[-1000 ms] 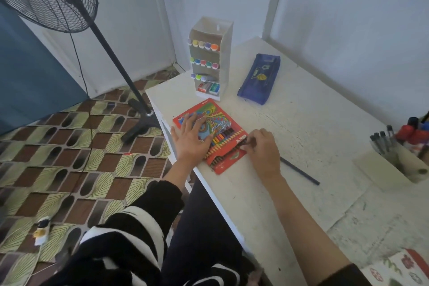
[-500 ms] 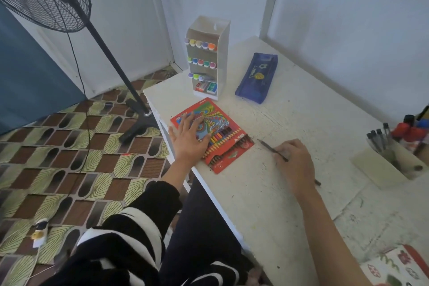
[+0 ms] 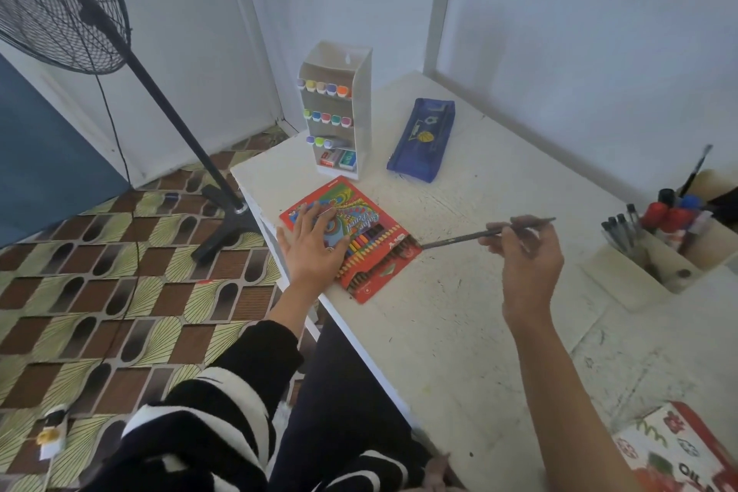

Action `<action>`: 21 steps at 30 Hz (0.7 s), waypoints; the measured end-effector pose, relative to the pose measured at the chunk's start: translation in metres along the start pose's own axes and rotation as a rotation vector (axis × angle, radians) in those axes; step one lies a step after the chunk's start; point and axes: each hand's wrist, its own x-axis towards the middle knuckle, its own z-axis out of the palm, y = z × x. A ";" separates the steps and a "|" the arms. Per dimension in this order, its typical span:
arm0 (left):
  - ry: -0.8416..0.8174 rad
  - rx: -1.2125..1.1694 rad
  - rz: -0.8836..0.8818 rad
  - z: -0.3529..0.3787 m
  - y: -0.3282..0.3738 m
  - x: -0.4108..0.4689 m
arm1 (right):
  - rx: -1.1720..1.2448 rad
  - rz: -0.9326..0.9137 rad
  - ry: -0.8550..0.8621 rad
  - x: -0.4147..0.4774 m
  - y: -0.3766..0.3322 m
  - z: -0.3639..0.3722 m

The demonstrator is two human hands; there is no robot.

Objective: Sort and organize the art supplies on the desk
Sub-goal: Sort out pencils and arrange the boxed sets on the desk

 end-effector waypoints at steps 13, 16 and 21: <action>-0.006 0.005 -0.001 -0.001 0.001 -0.001 | 0.285 0.337 -0.019 -0.031 0.043 0.017; -0.005 -0.002 0.001 -0.001 0.000 -0.001 | 0.130 0.269 -0.009 -0.033 0.049 0.022; 0.003 -0.021 0.024 0.000 -0.002 0.000 | -0.097 0.011 -0.031 -0.047 0.054 0.027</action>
